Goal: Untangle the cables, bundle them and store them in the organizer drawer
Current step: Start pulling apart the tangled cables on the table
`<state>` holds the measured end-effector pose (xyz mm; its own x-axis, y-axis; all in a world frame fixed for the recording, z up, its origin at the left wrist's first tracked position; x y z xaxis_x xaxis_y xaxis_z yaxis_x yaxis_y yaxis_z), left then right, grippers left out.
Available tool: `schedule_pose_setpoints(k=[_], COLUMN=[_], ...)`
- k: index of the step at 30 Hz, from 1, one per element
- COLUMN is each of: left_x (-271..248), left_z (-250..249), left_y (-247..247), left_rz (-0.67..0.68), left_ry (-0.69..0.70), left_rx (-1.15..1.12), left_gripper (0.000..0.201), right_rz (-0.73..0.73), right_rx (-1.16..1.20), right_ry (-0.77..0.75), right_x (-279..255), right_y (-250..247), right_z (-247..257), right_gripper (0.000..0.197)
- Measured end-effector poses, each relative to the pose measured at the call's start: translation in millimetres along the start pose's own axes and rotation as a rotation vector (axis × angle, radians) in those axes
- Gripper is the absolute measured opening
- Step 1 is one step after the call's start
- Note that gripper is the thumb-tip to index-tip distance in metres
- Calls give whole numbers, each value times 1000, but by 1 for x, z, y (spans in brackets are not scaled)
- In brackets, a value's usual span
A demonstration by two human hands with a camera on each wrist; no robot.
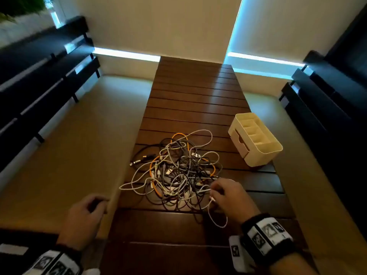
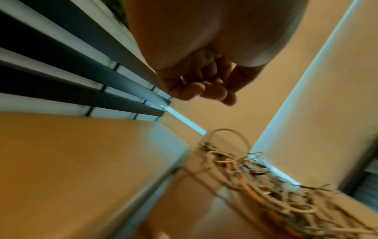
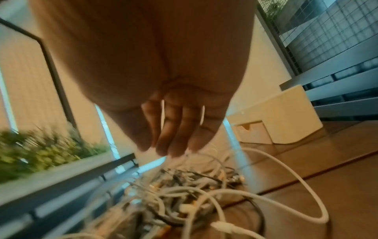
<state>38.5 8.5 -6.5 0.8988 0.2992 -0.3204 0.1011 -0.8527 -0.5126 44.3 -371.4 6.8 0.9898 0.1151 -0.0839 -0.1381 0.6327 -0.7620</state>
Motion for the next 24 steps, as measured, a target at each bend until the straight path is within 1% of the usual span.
schedule_pose_setpoints(k=[2, 3, 5, 9, 11, 13, 16, 18, 20, 21, 23, 24], left_x=[4, 4, 5, 10, 12, 15, 21, 24, 27, 29, 33, 35], left_z=[-12, -17, -26, -32, -37, -40, -41, -41, -41, -41, -44, -45], left_y=[15, 24, 42, 57, 60, 62, 66, 70, 75, 80, 94, 103], left_rz=[39, 77, 144, 190, 203, 230, 238, 263, 279, 286, 325, 341], left_ry=[79, 109, 146, 161, 166, 161, 189, 179, 170, 159, 131, 133], left_rx=[-28, -37, -38, -56, -79, -95, -39, 4, 27, 37, 71, 131], left_gripper=[20, 21, 23, 23, 21, 19, 18, 17, 16, 16, 17, 26], right_rz=[-68, -67, -39, 43, 30, -44, -187, -290, -344, -331, -252, -209], right_rx=[-117, -171, -208, -306, -337, -326, -325, -320, -290, -287, -294, -296], right_ry=[7, 11, 69, 108, 155, 231, 357, 395, 417, 418, 436, 453], right_x=[16, 22, 31, 31, 31, 29, 21, 14, 10, 8, 6, 4], right_y=[2, 5, 11, 17, 6, -15, -52, -70, -76, -74, -64, -58], right_z=[-9, -14, -24, -35, -43, -53, -74, -83, -85, -84, -85, -85], right_gripper=[12, 19, 31, 22, 21, 22, 26, 25, 20, 19, 20, 21])
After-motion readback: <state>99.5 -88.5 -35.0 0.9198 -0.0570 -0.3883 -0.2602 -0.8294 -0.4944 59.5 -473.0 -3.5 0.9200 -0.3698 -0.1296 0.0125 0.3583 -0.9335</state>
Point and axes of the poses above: each hand's wrist, its own x-axis towards the middle knuckle, its own y-axis out of the palm, z = x × y, the point moved 4 cm from there along x, towards the middle knuckle, and after that the axes turned 11 degrees about -y, right-handed, at the moved point
